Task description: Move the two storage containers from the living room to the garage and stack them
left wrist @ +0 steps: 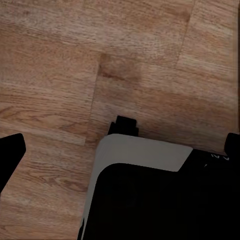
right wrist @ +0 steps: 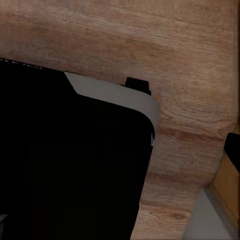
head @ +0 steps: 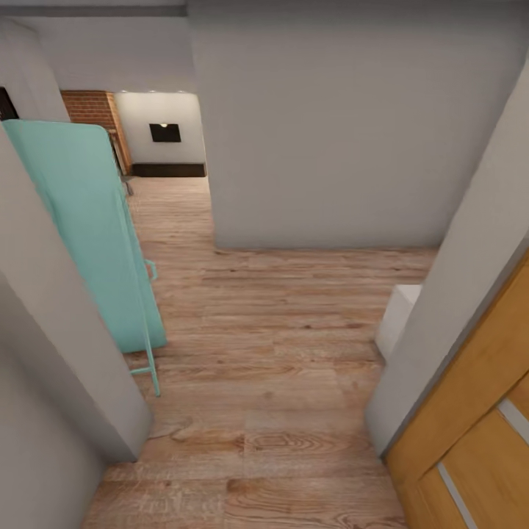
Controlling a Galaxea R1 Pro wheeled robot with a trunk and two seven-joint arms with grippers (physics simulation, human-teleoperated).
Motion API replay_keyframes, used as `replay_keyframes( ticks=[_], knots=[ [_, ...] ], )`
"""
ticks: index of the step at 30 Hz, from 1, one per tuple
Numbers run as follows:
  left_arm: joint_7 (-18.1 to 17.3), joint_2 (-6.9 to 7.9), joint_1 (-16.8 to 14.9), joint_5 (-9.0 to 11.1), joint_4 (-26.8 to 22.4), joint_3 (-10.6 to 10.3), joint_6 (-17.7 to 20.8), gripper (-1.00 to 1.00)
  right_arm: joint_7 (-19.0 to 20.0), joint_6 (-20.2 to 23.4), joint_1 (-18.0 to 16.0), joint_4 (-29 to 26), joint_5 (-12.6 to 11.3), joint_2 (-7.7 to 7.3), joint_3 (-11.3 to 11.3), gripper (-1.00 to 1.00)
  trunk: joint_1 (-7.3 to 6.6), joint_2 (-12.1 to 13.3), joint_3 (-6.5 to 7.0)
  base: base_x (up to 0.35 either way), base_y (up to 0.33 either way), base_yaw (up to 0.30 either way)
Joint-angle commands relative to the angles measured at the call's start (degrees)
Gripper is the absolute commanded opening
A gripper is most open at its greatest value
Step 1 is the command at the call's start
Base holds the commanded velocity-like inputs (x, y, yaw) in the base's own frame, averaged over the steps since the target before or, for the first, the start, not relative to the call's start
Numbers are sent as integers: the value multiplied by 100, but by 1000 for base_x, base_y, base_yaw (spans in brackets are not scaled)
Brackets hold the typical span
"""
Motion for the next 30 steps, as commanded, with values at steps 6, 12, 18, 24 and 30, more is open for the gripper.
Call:
replay_keyframes(
  ticks=[6, 12, 18, 24, 30],
  knots=[
    [15, 0, -2, 29, -2, 21, 19, 100, 22, -27, -4, 17, -60, 2, 44, 100, 3, -3, -5, 322, 0, 0],
    [15, 0, -2, 28, -2, 21, 19, 100, 22, -23, -4, 15, -68, 2, 41, 100, 3, -3, -5, 322, 0, 0],
    [12, 0, -3, 29, 0, 21, 19, 100, 22, -27, -3, 15, -69, 3, 46, 100, 3, -3, -5, 322, 0, 0],
    [15, 0, -4, 28, 0, 21, 19, 100, 22, -28, -5, 15, -69, 3, 43, 100, 3, -3, -5, 322, 0, 0],
    [15, 0, -5, 27, -1, 21, 19, 100, 22, -30, -5, 14, -69, 3, 41, 100, 3, -3, -5, 322, 0, 0]
  ],
)
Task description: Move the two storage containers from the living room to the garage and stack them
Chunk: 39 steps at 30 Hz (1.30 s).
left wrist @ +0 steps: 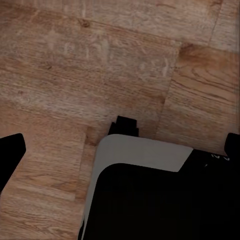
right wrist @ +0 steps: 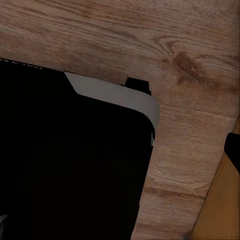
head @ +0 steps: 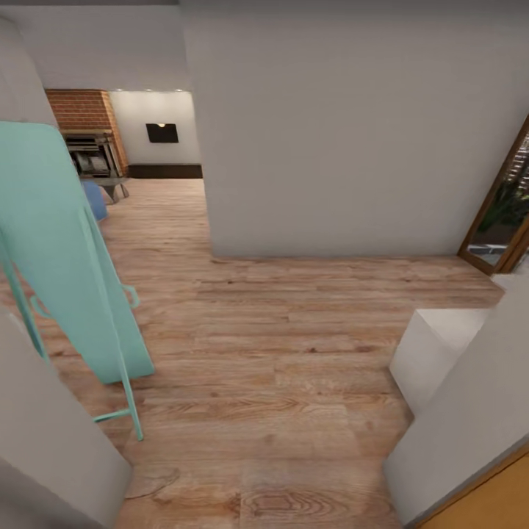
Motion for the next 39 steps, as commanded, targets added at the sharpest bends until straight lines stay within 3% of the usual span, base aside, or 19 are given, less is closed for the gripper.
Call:
replay_keyframes(
  ticks=[1, 39],
  knots=[
    [9, 0, -2, 29, -1, 21, 19, 100, 22, -30, -7, 17, -59, 3, 45, 100, 3, -3, -5, 322, 0, 0],
    [5, 0, -3, 25, -4, 21, 19, 100, 22, -30, -6, 17, -60, 3, 52, 100, 3, -3, -5, 322, 0, 0]
  ],
)
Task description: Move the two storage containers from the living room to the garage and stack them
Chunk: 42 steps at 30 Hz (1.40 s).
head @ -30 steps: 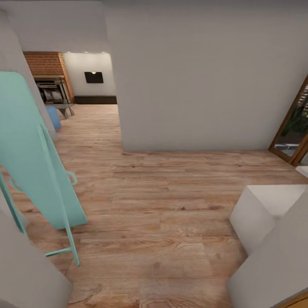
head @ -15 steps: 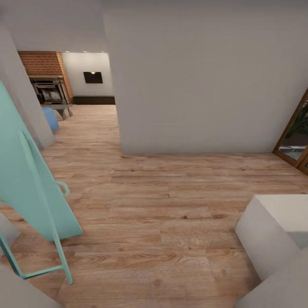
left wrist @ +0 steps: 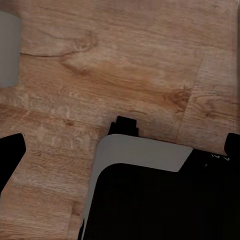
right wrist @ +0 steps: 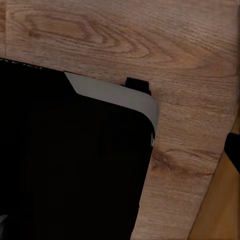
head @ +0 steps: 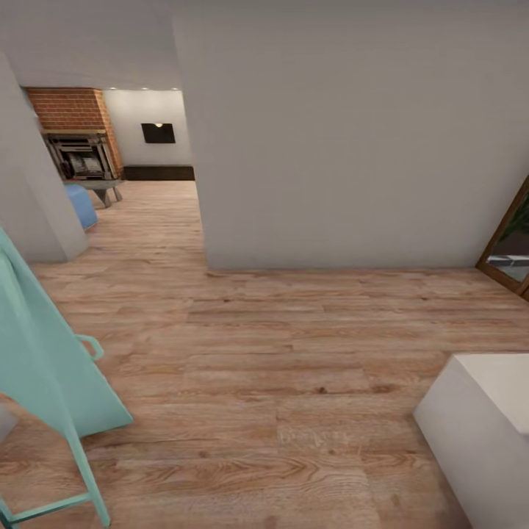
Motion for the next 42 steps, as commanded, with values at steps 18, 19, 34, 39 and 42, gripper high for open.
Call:
replay_keyframes(
  ticks=[18, 19, 34, 39, 42],
  knots=[
    [11, 0, -4, 30, 2, 21, 19, 100, 23, -12, -8, 15, -56, 10, 50, 100, 3, -3, -5, 322, 0, 38],
    [12, 0, -3, 31, 2, 21, 19, 100, 23, -12, -7, 15, -57, 9, 51, 100, 3, -3, -5, 322, 0, 242],
    [8, 0, -6, 26, -3, 21, 19, 100, 22, -27, -6, 15, -60, 3, 43, 100, 3, -3, -5, 322, 0, 153],
    [6, 0, -2, 26, 1, 21, 19, 100, 22, -30, -7, 14, -60, 3, 43, 100, 3, -3, -5, 322, 0, 2],
    [5, 0, -6, 28, 0, 21, 19, 100, 22, -30, -5, 14, -60, 3, 43, 100, 3, -3, -5, 322, 0, 0]
  ],
)
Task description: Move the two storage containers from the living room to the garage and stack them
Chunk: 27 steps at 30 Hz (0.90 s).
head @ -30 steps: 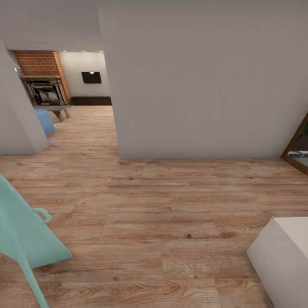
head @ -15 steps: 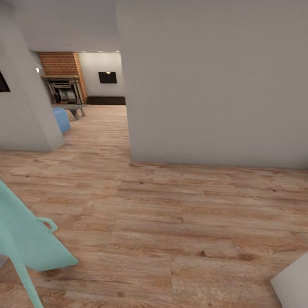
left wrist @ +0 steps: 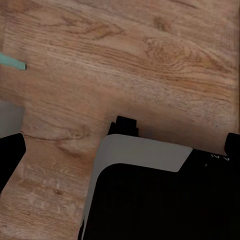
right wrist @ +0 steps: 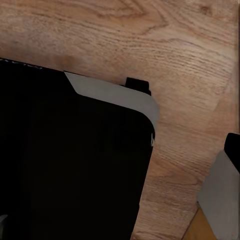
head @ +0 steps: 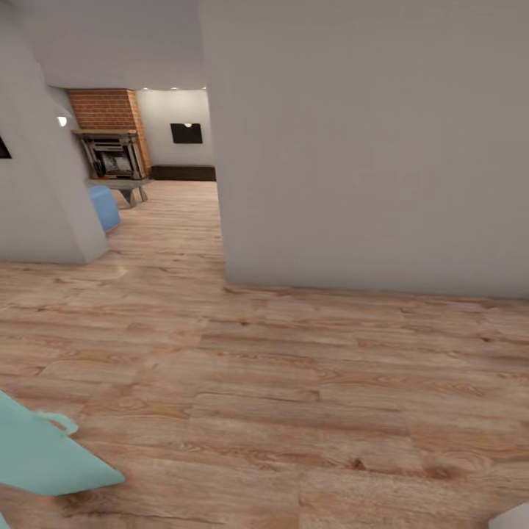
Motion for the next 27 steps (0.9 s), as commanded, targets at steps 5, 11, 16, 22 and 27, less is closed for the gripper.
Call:
replay_keyframes(
  ticks=[5, 11, 16, 22, 27],
  knots=[
    [9, 0, -2, 29, -2, 21, 19, 100, 22, -29, -6, 16, -60, 3, 43, 100, 3, -3, -5, 322, 0, 0],
    [9, 0, -1, 28, -1, 21, 19, 100, 22, -29, -7, 16, -60, 3, 43, 100, 3, -3, -5, 322, 0, 0],
    [12, 0, 0, 29, 0, 21, 19, 100, 22, -22, -6, 16, -60, 3, 43, 100, 3, -3, -5, 322, 0, 0],
    [11, 0, 1, 31, -1, 21, 19, 100, 22, -21, -6, 16, -60, 3, 43, 100, 3, -3, -5, 322, 0, 0],
    [11, 0, -2, 31, -2, 21, 19, 100, 22, -21, -5, 16, -60, 3, 41, 100, 3, -3, -5, 322, 0, 0]
  ],
)
